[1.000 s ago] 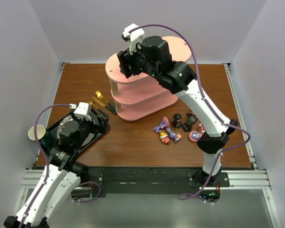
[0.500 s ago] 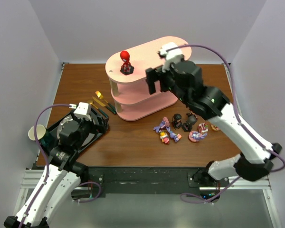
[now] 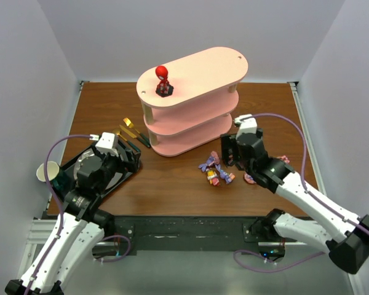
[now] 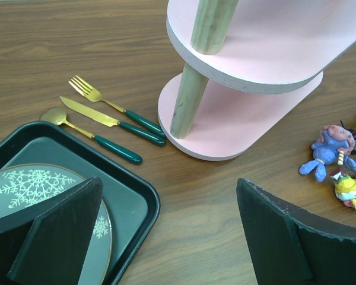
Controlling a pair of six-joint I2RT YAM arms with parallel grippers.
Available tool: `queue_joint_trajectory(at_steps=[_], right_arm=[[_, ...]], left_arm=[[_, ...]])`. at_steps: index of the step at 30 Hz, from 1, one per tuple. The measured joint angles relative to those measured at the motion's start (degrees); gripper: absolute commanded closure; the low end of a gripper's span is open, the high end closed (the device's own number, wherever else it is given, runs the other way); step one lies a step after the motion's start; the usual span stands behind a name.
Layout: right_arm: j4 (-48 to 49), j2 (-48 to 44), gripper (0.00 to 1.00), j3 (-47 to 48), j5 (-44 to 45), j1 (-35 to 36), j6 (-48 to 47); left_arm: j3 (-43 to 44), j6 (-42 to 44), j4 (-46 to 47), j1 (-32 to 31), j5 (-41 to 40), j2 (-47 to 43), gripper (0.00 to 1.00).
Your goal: Place and organize the plastic toys onto the shelf
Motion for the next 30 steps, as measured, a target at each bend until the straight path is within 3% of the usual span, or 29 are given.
queue_joint_trajectory(at_steps=[6, 16, 23, 30], right_arm=[[14.5, -6.4, 0.03, -15.0, -12.5, -9.7, 0.3], [33.6, -0.2, 0.14, -25.4, -33.4, -21.0, 0.8], [38.6, 3.2, 0.20, -25.9, -39.3, -23.3, 0.7], [37.6, 4.0, 0.20, -25.9, -40.7, -23.3, 1.5]], left_arm=[[0.0, 0.0, 0.0, 0.0, 0.0, 0.0, 0.00], [0.0, 0.0, 0.0, 0.0, 0.0, 0.1, 0.00], [0.0, 0.0, 0.0, 0.0, 0.0, 0.1, 0.00], [0.0, 0.0, 0.0, 0.0, 0.2, 0.7, 0.00]])
